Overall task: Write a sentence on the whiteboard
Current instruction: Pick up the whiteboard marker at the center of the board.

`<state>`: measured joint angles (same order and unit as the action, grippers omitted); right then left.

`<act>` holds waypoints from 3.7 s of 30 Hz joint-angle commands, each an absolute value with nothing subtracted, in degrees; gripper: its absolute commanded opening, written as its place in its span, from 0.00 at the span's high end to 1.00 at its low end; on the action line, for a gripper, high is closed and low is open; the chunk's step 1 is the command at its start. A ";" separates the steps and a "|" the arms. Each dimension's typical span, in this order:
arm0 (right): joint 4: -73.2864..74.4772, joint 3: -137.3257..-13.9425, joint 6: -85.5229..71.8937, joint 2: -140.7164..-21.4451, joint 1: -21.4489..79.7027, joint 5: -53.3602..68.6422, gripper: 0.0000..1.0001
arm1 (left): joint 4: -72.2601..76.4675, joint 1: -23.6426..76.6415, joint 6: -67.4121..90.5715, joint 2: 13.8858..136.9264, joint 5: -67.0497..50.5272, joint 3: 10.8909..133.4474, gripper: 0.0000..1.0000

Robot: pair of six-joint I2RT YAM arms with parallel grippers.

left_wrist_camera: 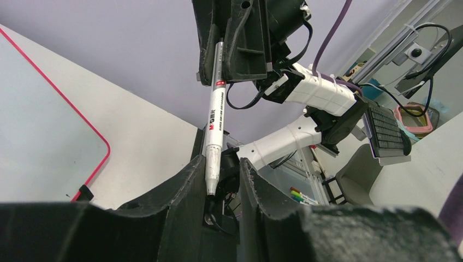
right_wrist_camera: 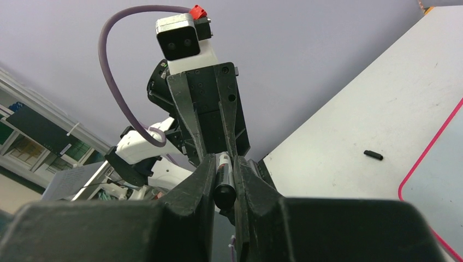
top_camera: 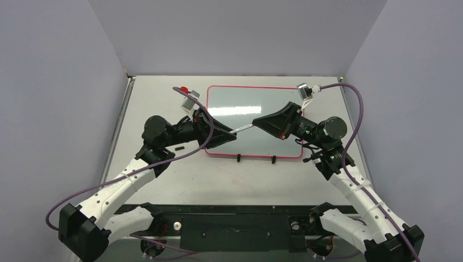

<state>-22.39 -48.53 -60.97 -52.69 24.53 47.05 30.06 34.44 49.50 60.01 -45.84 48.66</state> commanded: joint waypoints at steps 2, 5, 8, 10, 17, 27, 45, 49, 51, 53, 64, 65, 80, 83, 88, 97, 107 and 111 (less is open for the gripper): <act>-26.65 -50.74 -60.78 -53.33 25.44 47.33 1.00 | 33.84 34.54 49.94 60.76 -45.35 49.48 0.76; -27.14 -50.50 -60.61 -53.31 25.96 47.50 1.00 | 34.79 34.54 50.26 61.23 -44.71 49.38 0.77; -27.25 -50.20 -60.30 -53.30 26.14 47.51 1.00 | 35.11 34.62 50.38 61.66 -44.69 49.68 0.77; -27.27 -50.11 -60.17 -53.30 26.23 47.54 1.00 | 35.15 34.65 50.30 61.94 -44.70 49.89 0.79; -27.19 -50.01 -59.90 -53.65 26.80 47.95 1.00 | 34.20 35.10 49.86 62.95 -44.51 50.97 0.95; -16.92 -53.32 -52.52 -54.22 27.15 50.36 0.58 | 24.34 35.07 43.43 61.71 -47.11 54.19 1.00; -5.39 -57.95 -41.41 -56.23 29.60 55.50 0.46 | 8.52 33.90 36.84 56.38 -54.55 56.26 1.00; -4.89 -58.75 -40.51 -57.28 31.31 57.00 0.51 | 5.51 33.93 34.85 56.39 -56.21 57.23 1.00; -4.62 -58.94 -40.24 -57.56 32.02 57.20 0.54 | 5.16 33.93 34.40 56.20 -55.97 56.96 1.00; -4.50 -59.16 -40.43 -57.69 32.37 57.41 0.57 | 5.26 33.93 34.39 56.12 -56.58 57.06 1.00; -3.29 -59.95 -39.81 -58.58 34.26 58.36 0.70 | 1.86 33.84 31.50 55.99 -57.11 58.47 1.00; -2.95 -59.95 -39.59 -58.56 34.40 58.29 0.70 | 1.77 33.84 31.36 55.92 -57.07 58.45 1.00; -0.19 -60.95 -36.07 -59.61 35.89 58.48 0.77 | 0.09 33.82 29.34 56.07 -56.52 58.89 1.00; -0.18 -60.92 -35.97 -59.80 36.02 58.59 0.78 | 0.09 33.83 29.10 56.43 -56.51 58.84 1.00; -0.18 -60.85 -35.90 -60.06 36.28 58.23 0.80 | 0.09 33.82 28.79 56.66 -56.62 58.65 1.00; 0.75 -60.93 -35.25 -60.60 37.00 58.19 1.00 | -2.26 33.72 27.74 56.92 -56.41 58.92 1.00; 4.15 -60.62 -33.45 -59.87 37.06 54.02 1.00 | -5.79 31.32 26.09 57.13 -56.74 60.47 0.75; 4.16 -59.62 -34.27 -59.08 36.02 48.46 1.00 | -7.73 29.74 25.14 56.86 -56.67 60.55 0.62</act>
